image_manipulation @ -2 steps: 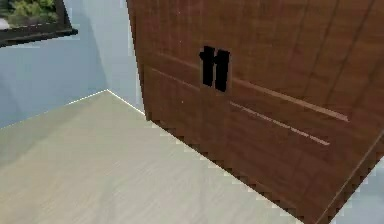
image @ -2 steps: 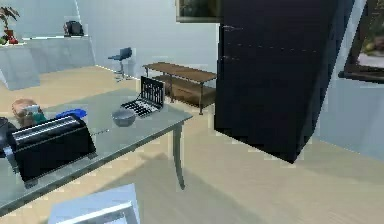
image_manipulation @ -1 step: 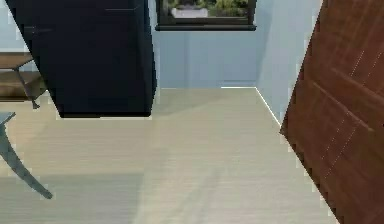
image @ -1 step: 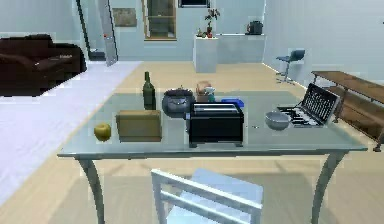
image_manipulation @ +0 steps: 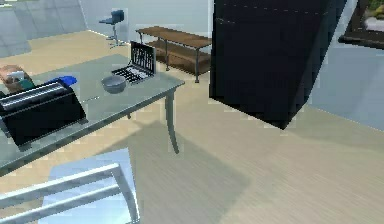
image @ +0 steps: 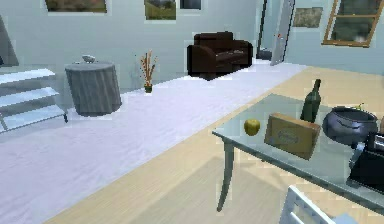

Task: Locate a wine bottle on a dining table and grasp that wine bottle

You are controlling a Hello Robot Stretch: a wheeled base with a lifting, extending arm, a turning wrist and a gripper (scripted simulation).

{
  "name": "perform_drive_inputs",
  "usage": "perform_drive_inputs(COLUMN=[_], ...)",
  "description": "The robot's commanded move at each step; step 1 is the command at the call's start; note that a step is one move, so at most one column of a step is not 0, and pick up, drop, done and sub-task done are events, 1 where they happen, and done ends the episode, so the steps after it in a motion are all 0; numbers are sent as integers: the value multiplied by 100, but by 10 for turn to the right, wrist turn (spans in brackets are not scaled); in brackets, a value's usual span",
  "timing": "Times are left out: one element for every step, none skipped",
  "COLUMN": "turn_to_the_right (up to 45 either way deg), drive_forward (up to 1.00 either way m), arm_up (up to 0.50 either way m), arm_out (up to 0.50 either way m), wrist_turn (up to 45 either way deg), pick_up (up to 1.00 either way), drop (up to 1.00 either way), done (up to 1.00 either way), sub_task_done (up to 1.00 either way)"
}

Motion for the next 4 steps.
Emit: perform_drive_inputs(turn_to_the_right=[-60, 0, -120, 0], drive_forward=[0, 100, 0, 5], arm_up=[0, 0, 0, 0], arm_out=[0, 0, 0, 0], wrist_turn=[0, 0, 0, 0], pick_up=[0, 0, 0, 0], drop=[0, 0, 0, 0], done=[0, 0, 0, 0], sub_task_done=[0, 0, 0, 0])
